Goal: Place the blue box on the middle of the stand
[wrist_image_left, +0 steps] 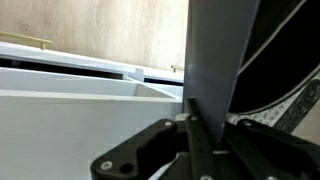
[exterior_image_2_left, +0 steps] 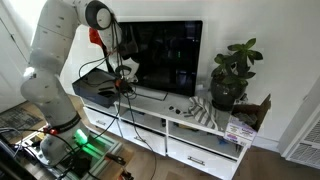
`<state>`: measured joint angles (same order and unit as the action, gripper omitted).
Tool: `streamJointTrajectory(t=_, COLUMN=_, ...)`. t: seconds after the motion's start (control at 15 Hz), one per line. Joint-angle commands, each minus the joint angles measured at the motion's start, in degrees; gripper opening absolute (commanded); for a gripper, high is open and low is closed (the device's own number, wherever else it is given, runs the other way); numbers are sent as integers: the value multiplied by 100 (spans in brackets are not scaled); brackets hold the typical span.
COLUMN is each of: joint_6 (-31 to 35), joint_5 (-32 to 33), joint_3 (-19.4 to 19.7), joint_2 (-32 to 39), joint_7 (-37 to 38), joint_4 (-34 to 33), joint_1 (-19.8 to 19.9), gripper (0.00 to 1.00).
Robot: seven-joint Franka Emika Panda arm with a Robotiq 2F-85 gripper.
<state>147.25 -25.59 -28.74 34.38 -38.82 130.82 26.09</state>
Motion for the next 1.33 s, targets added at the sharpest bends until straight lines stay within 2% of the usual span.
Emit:
streamJointTrajectory(t=0.0, joint_6=-272, joint_5=-386, joint_3=523, joint_2=-35, joint_7=-130, joint_4=-192, joint_1=60, gripper=1)
streamJointTrajectory(t=0.47, joint_6=-81, joint_5=-374, joint_3=1475, joint_2=-75, joint_7=129, joint_4=-416, joint_1=18, gripper=1)
streamJointTrajectory(t=0.67, joint_6=439, joint_5=-331, joint_3=1774, joint_2=-43, joint_7=290, joint_4=-580, joint_1=-14, gripper=1)
streamJointTrajectory(t=0.73, joint_6=746, joint_5=-396, joint_3=1783, joint_2=-8, joint_7=309, joint_4=-620, joint_1=32, gripper=1)
streamJointTrajectory(t=0.8, joint_6=513, joint_5=-219, joint_3=1727, joint_2=10, joint_7=205, joint_4=-521, joint_1=50, gripper=2)
streamJointTrajectory(t=0.93, joint_6=741, joint_5=-180, joint_3=1777, joint_2=15, joint_7=295, joint_4=-576, joint_1=87, gripper=2)
streamJointTrajectory(t=1.2, joint_6=757, joint_5=-178, joint_3=1775, joint_2=25, joint_7=341, joint_4=-590, joint_1=75, gripper=1)
streamJointTrajectory(t=1.27, joint_6=822, joint_5=-48, joint_3=1900, joint_2=48, joint_7=413, joint_4=-612, joint_1=-7, gripper=1)
